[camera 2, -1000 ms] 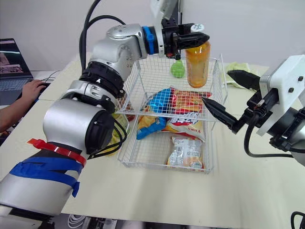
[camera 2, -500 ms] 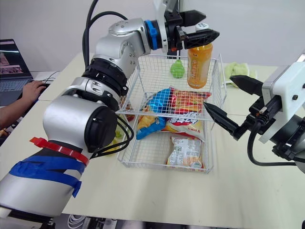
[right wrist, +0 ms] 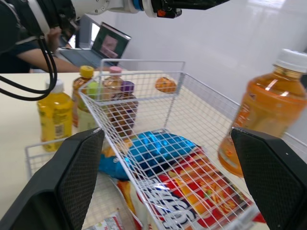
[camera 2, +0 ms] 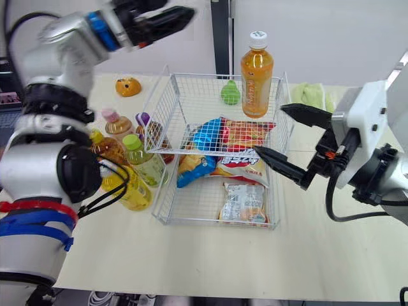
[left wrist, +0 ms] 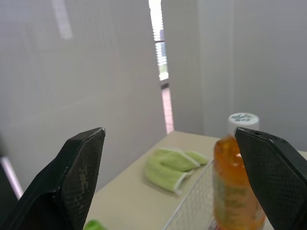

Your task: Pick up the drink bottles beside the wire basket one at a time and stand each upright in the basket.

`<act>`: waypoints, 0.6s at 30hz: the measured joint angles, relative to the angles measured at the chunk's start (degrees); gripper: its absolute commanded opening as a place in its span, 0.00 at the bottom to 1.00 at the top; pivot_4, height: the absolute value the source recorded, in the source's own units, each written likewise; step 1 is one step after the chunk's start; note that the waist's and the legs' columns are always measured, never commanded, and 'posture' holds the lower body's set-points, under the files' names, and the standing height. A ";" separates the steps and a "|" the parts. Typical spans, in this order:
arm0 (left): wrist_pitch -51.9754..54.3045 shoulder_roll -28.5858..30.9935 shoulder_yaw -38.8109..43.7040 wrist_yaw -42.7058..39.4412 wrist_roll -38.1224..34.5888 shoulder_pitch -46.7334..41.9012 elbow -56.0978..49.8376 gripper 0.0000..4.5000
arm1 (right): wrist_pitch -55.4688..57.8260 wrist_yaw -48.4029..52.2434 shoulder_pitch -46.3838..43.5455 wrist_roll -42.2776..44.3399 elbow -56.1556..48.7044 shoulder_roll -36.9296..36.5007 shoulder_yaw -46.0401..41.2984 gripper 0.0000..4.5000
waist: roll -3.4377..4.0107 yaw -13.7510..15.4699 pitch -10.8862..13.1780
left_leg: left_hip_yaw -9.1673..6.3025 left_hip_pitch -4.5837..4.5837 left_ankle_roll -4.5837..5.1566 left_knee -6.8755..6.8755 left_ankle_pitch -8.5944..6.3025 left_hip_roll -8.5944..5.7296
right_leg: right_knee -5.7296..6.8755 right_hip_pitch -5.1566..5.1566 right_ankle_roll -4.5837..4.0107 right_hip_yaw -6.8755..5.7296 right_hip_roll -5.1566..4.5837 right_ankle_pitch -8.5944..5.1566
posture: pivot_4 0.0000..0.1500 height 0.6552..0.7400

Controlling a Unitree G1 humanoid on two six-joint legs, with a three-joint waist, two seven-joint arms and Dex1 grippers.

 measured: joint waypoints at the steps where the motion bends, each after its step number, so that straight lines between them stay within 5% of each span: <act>1: 1.29 2.65 1.17 1.17 -0.28 3.33 -3.70 1.00 | -0.78 1.67 -0.70 -0.39 1.08 0.31 1.12 1.00 | 0.00 -0.02 0.00 | -0.04 -0.01 -0.01 0.02 0.00 0.00 | 0.03 0.00 0.00 0.01 0.01 0.00 | 1.00 1.00; 10: 22.39 13.96 24.03 13.48 -10.30 43.71 -48.54 1.00 | -5.15 17.31 -13.45 -7.76 13.67 7.69 14.87 1.00 | -0.06 0.63 -0.03 | -0.11 -0.02 0.00 0.19 0.00 0.02 | 0.18 0.02 -0.01 0.11 -0.02 0.00 | 1.00 1.00; 18: 34.50 2.79 52.72 17.77 -23.12 81.43 -75.58 1.00 | -9.07 27.88 -21.08 -15.75 24.56 14.97 21.96 1.00 | -0.20 0.83 -0.12 | -0.17 0.10 0.01 0.22 -0.01 0.02 | 0.24 0.16 -0.01 0.08 -0.04 0.01 | 1.00 1.00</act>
